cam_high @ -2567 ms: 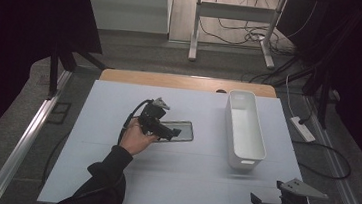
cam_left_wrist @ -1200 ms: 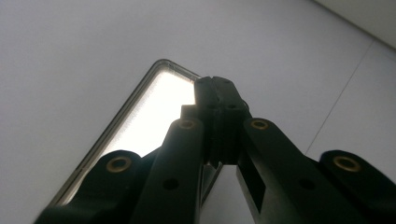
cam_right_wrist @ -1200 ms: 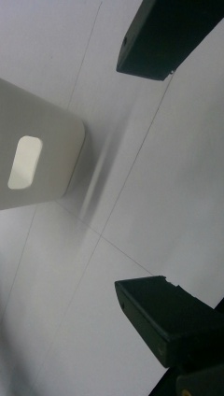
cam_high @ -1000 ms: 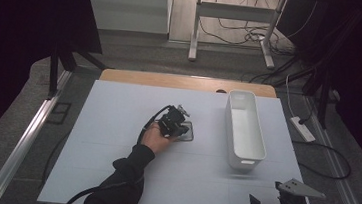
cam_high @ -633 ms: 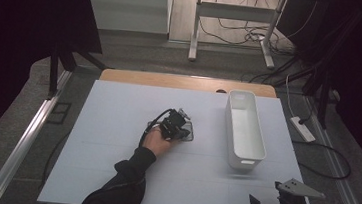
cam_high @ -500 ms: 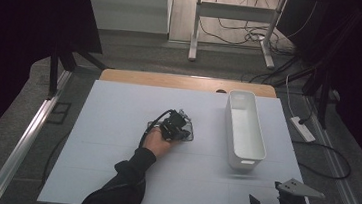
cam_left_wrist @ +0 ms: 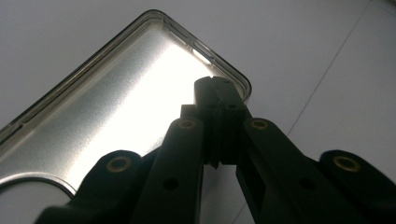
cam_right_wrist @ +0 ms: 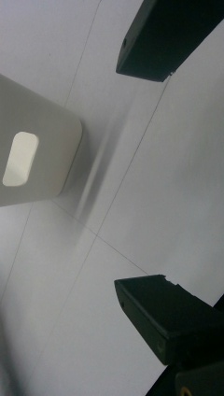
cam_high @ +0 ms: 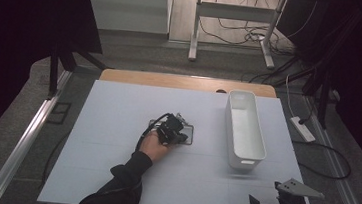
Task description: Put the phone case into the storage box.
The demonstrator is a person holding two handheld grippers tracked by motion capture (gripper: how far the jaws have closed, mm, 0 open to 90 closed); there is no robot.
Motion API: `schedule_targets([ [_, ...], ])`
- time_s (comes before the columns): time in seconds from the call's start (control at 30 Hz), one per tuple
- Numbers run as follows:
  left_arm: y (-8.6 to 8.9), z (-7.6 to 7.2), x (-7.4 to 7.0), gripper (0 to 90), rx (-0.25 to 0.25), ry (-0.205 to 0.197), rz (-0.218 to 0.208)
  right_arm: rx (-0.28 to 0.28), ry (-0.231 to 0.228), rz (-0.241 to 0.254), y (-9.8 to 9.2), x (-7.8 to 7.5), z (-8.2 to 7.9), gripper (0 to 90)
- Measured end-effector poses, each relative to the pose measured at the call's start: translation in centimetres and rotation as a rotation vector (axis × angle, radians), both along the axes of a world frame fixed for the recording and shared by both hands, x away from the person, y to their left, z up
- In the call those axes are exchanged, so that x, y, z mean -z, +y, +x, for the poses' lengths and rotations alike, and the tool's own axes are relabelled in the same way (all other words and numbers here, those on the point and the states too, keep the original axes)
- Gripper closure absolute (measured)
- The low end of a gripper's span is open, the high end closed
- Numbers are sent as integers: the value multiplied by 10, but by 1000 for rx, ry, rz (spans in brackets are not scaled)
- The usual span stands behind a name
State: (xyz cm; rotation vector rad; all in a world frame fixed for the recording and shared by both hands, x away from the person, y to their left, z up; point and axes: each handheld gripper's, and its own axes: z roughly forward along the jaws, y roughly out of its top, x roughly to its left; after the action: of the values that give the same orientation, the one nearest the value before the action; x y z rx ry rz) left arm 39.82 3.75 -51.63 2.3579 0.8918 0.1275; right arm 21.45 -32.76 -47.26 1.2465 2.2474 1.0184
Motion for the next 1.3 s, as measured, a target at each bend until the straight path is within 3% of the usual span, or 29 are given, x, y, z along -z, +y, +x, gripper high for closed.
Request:
schedule_targets([
  [0.47,16,-23,1,888,16,-6,7,-1,1,-4,0,0,0,5],
  [0.93,43,-37,3,888,-11,1,34,-1,1,-5,0,0,0,5],
  [1.3,75,-47,4,888,-57,12,35,1,1,-6,1,0,1,5],
])
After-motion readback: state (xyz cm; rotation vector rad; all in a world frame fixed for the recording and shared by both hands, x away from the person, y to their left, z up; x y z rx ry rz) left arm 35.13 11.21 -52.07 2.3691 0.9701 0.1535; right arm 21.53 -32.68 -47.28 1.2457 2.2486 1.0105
